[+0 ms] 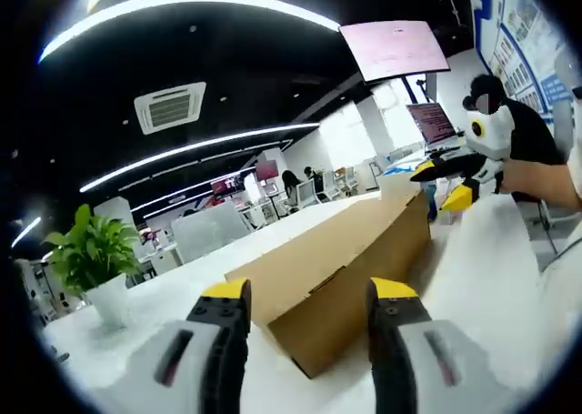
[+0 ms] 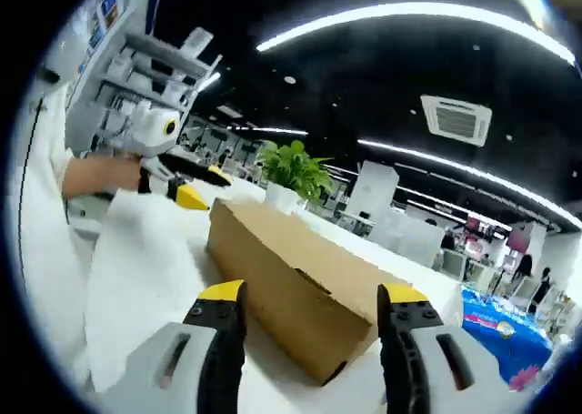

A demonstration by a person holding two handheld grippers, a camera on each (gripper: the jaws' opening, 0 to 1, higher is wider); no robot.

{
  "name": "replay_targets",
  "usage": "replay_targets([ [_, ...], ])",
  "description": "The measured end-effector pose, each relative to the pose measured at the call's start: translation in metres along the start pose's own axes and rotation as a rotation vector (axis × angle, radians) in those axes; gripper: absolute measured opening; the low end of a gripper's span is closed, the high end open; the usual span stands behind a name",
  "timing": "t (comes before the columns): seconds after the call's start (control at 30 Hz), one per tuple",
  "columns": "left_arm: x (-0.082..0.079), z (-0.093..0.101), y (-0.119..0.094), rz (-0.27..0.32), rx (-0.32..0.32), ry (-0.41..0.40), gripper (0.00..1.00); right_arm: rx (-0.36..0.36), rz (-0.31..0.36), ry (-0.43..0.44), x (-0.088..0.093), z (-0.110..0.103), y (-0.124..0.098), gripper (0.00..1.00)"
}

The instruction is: Operate the shoe box by opening the lid, removing the specified soft item, and placing it in the target area until the item is outside and the box remains undamaged.

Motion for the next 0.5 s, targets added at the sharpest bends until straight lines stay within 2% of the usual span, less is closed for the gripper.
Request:
replay_targets([
  [0.1, 0.003, -0.001, 0.001, 0.002, 0.008, -0.055, 0.66, 0.064, 0.0, 0.006, -0.001, 0.009, 0.0, 0.68],
  [0.23, 0.011, -0.004, 0.003, -0.022, -0.009, -0.079, 0.67, 0.088, -0.049, 0.045, 0.008, 0.008, 0.005, 0.68],
  [0.33, 0.021, -0.006, 0.007, -0.043, -0.009, -0.133, 0.68, 0.108, -0.071, 0.064, 0.022, 0.01, 0.014, 0.69],
  [0.43, 0.025, -0.006, 0.011, -0.057, -0.003, -0.136, 0.68, 0.105, -0.071, 0.109, 0.024, 0.012, 0.021, 0.69],
  [0.5, 0.027, -0.004, 0.013, -0.054, 0.012, -0.124, 0.65, 0.104, -0.082, 0.076, 0.025, 0.011, 0.025, 0.69],
])
Point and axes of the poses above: the point that each gripper's makers call its tool centre point, and the gripper's own axes: y roughly forward along the fingers, z roughly to its right, x roughly out of its underside, the point moved 5 cm from there along -y, roughly backward along the fingers, and after that the axes turned 6 degrees about z, right-handed, at the moved point
